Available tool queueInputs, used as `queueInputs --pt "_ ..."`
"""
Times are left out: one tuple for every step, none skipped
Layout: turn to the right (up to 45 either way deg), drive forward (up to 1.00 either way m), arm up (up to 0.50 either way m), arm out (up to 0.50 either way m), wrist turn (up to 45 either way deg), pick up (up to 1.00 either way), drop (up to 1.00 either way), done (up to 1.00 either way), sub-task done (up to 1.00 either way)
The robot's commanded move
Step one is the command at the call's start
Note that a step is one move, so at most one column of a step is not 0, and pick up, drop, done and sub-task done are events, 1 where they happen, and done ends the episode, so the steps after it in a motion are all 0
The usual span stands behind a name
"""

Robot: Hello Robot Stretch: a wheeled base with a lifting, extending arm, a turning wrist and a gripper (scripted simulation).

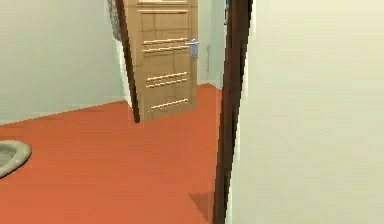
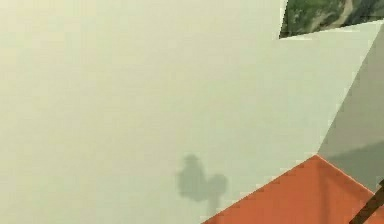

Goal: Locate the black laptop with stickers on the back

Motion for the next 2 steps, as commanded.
queueInputs --pt "-3.0 0.00 0.00 0.00 0.0 0.00 0.00 0.00 0.00" --pt "0.0 0.75 0.00 0.00 0.0 0.00 0.00 0.00 0.00"
